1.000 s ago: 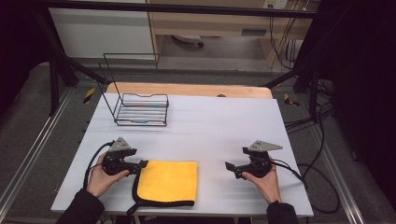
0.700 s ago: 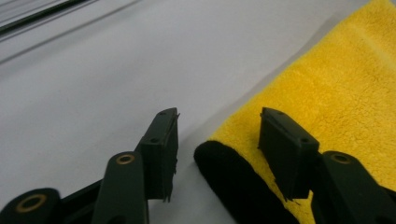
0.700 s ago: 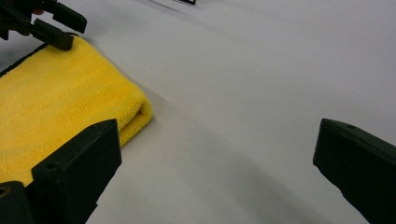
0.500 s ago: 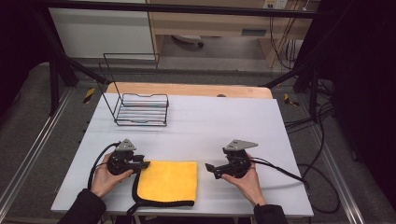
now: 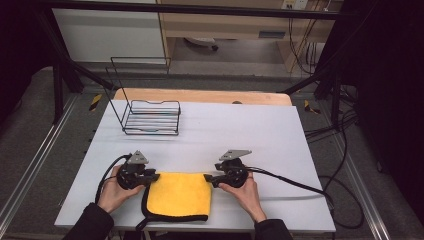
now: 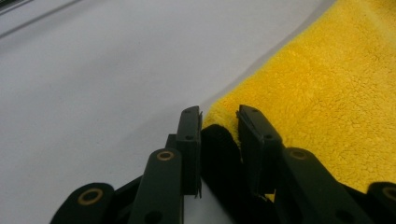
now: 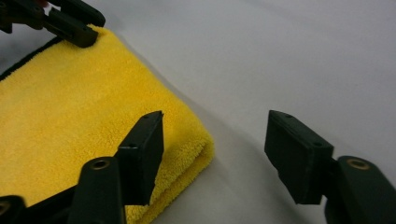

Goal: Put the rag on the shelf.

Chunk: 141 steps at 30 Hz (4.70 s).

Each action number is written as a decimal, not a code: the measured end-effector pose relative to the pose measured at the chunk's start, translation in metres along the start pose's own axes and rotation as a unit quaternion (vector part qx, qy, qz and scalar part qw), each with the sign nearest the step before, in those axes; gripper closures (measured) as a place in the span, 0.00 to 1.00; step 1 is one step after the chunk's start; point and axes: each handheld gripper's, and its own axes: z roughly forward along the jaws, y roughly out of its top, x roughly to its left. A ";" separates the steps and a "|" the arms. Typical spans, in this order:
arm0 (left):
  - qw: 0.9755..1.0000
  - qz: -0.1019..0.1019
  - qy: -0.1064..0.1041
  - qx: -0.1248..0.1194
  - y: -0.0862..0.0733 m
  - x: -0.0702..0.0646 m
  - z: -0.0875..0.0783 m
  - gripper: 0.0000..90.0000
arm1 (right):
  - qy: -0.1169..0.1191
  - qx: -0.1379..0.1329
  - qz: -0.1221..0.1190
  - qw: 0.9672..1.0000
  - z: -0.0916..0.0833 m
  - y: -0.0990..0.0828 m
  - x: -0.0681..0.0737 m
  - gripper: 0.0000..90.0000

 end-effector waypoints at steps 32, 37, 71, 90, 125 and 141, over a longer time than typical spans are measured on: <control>0.999 -0.036 0.026 -0.017 -0.008 0.002 -0.018 0.89 | -0.001 0.016 -0.036 0.999 0.033 0.054 0.002 0.94; 0.998 -0.053 0.043 -0.015 -0.013 0.000 -0.022 0.89 | -0.018 0.021 -0.067 0.997 0.054 0.074 0.003 0.94; 0.998 -0.046 0.052 -0.006 -0.017 0.000 -0.017 0.86 | -0.028 0.015 0.053 0.998 0.005 -0.020 0.034 0.77; 0.994 -0.095 0.057 -0.022 -0.033 -0.024 -0.035 0.89 | -0.013 0.029 -0.012 0.999 0.030 0.045 -0.002 0.92; 0.999 -0.049 0.018 -0.003 0.077 0.030 0.052 0.65 | -0.035 -0.036 0.011 0.999 -0.036 -0.013 -0.017 0.14; 0.998 -0.069 0.004 -0.011 0.070 0.033 0.048 0.95 | -0.036 -0.046 0.017 0.998 -0.038 -0.011 -0.018 0.11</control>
